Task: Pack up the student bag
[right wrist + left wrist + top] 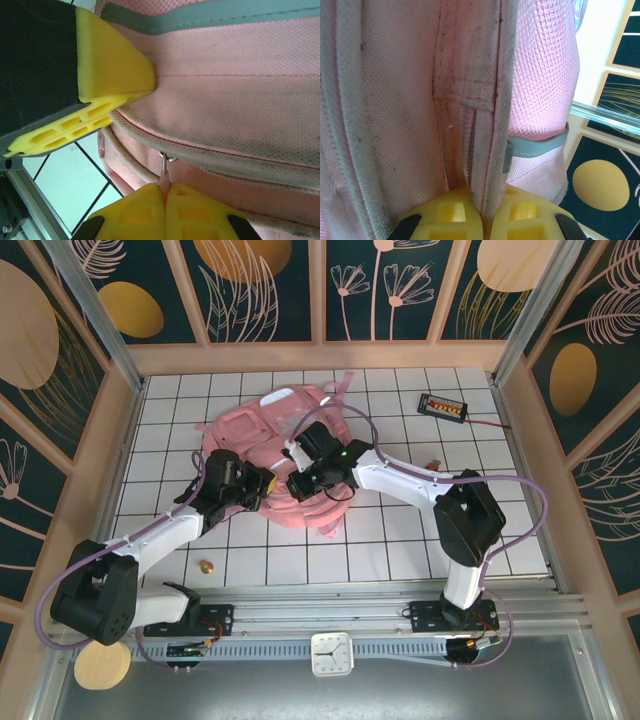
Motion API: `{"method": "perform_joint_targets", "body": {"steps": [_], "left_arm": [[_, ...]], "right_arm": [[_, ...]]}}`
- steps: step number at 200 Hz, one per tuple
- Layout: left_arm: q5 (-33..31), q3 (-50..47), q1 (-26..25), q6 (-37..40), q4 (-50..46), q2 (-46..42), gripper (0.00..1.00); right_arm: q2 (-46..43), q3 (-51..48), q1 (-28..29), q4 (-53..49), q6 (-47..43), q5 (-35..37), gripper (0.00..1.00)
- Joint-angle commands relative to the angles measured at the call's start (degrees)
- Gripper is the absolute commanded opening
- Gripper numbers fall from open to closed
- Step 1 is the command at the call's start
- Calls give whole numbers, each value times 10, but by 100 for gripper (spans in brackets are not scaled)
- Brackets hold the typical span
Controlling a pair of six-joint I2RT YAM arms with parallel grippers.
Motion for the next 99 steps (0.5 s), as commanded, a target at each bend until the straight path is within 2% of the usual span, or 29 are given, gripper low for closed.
{"method": "perform_joint_targets", "body": {"steps": [1,72,99], "left_arm": [[-20,20,0,35,-15,-15,0],[-17,9,10,58,-42,-41,0],[-11,19,18,89,-73,-45,0]], "right_arm": [[-28,-8,-5,-9,-13,-5,0],[-43,-24,-36,-13,-19,-8,0],[-47,-29,-48,-17,-25,-8,0]]}}
